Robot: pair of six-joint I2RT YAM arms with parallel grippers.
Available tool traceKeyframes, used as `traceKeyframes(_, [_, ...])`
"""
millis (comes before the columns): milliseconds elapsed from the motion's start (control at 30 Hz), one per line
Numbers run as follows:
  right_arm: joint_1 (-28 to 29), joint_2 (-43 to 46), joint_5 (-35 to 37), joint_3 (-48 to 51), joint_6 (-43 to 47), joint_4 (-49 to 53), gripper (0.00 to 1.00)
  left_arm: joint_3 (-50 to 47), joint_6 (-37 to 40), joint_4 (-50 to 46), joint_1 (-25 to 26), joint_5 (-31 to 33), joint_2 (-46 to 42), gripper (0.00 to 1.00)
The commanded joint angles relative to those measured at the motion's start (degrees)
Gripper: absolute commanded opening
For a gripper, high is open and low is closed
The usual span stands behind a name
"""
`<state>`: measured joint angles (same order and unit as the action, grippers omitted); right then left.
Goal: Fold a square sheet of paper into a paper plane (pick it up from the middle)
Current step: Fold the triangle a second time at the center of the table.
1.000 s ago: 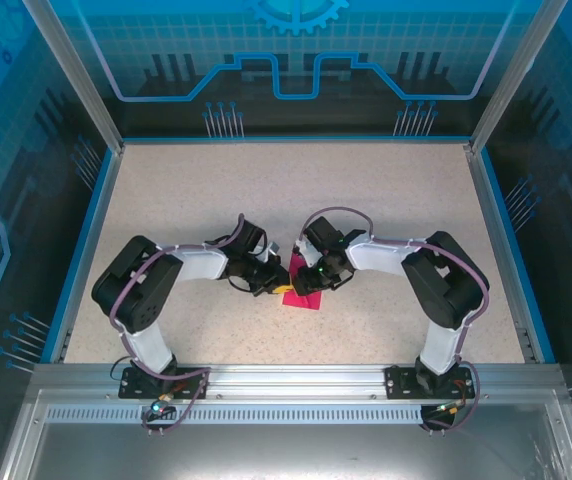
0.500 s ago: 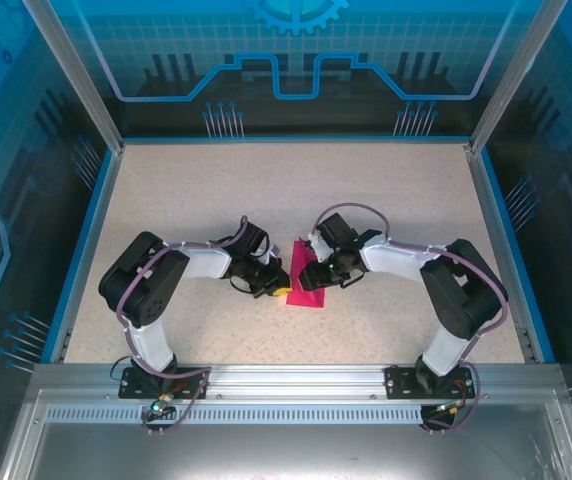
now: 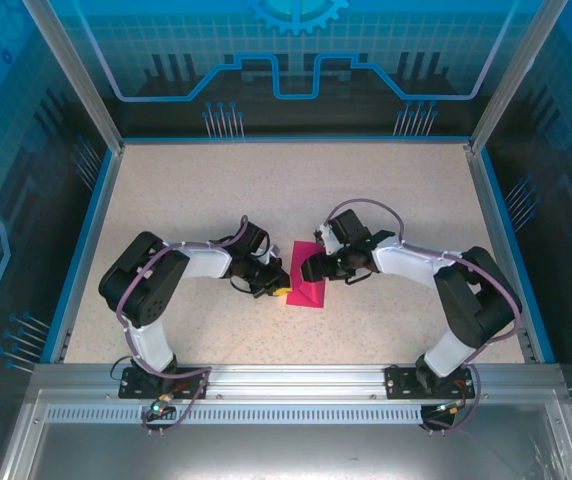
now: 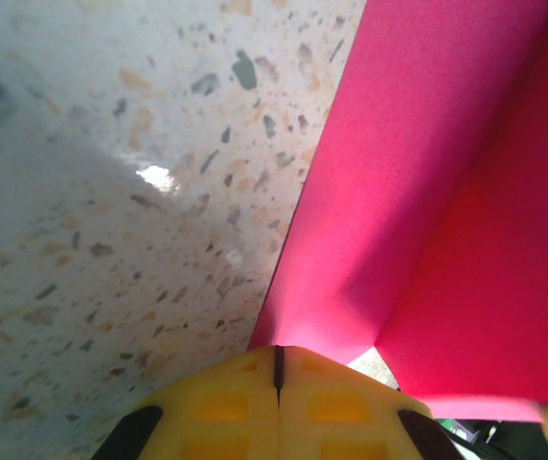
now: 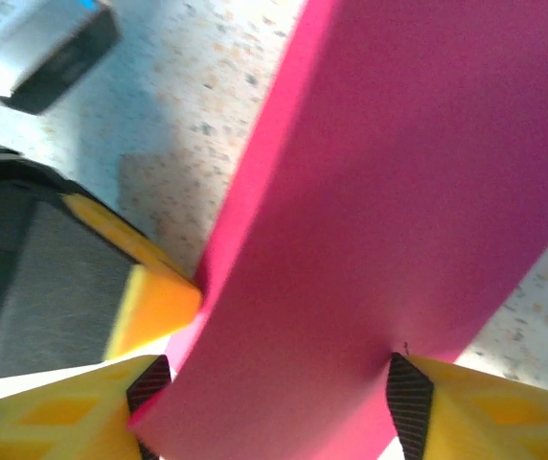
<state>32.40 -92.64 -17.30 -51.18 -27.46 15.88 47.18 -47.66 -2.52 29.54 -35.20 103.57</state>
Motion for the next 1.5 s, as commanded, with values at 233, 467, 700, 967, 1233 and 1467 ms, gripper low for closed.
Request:
traceKeyframes(233, [-2.03, 7.99, -2.69, 2.92, -2.52, -3.54, 0.73, 1.04, 1.43, -2.97, 0.63, 2.07, 0.76, 0.00])
traceKeyframes(467, [-2.00, 2.81, 4.38, 1.34, -3.57, 2.84, 0.38, 1.33, 1.50, -3.08, 0.80, 1.81, 0.77, 0.00])
traceKeyframes(700, [0.59, -4.98, 4.21, -3.08, -2.42, 4.22, 0.21, 1.56, 1.60, -2.77, 0.86, 0.86, -0.04, 0.00])
traceKeyframes(967, [1.17, -8.56, 5.23, -4.45, -2.73, 6.11, 0.21, 0.24, 1.24, 3.88, 1.28, -5.86, -3.91, 0.02])
traceKeyframes(1233, [1.19, -10.02, 4.65, -5.47, -2.60, 7.75, 0.22, 1.47, 0.63, 9.22, 2.66, -9.78, -4.75, 0.10])
traceKeyframes(1467, [-0.56, -5.01, 2.97, -3.96, -5.52, 5.99, 0.23, 3.26, -2.02, 12.52, 2.70, -8.57, -0.39, 0.10])
